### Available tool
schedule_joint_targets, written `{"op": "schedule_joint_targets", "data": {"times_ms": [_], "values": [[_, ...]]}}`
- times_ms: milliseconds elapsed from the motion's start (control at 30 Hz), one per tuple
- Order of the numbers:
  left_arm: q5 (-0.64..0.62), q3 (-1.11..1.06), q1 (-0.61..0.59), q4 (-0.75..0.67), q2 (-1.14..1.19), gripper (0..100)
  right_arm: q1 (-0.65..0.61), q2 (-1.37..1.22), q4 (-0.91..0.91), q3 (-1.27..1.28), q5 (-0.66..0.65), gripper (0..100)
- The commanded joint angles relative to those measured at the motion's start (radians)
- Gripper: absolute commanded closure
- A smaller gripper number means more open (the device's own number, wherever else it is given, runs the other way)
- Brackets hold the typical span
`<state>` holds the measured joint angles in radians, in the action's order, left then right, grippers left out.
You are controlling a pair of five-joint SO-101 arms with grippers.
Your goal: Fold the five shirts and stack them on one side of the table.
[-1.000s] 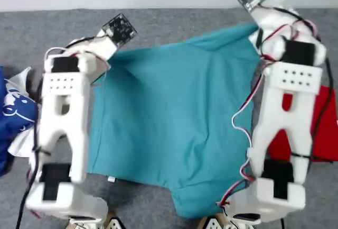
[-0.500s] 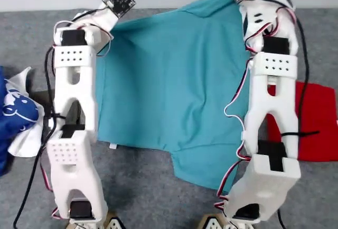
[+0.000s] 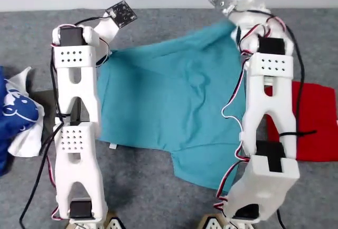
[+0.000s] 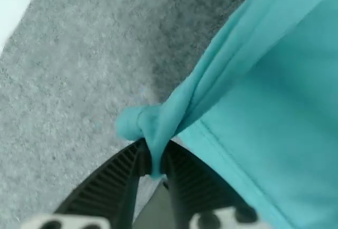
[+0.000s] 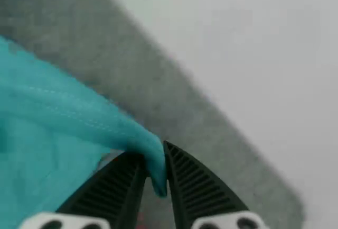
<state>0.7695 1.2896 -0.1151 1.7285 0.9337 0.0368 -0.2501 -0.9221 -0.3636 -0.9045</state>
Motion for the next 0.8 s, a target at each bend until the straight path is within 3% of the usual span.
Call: {"op": "schedule_joint_targets", "data": {"times_ms": [0,200,567,767], "values": [[0.015,0.012,-0.017,0.029,-0.017,100,0.024,0.124,-0.243,-0.018,-0.008,98.8],[0.044,-0.097,-0.018,0.031,-0.060,99,0.024,0.183,-0.503,-0.018,-0.009,98.8],[0.187,-0.843,-0.017,0.026,-0.500,99,0.027,0.254,-0.865,-0.015,-0.009,98.7],[0.184,-1.058,-0.009,0.026,-0.601,99,0.019,0.404,-0.874,0.204,-0.037,98.7]]}}
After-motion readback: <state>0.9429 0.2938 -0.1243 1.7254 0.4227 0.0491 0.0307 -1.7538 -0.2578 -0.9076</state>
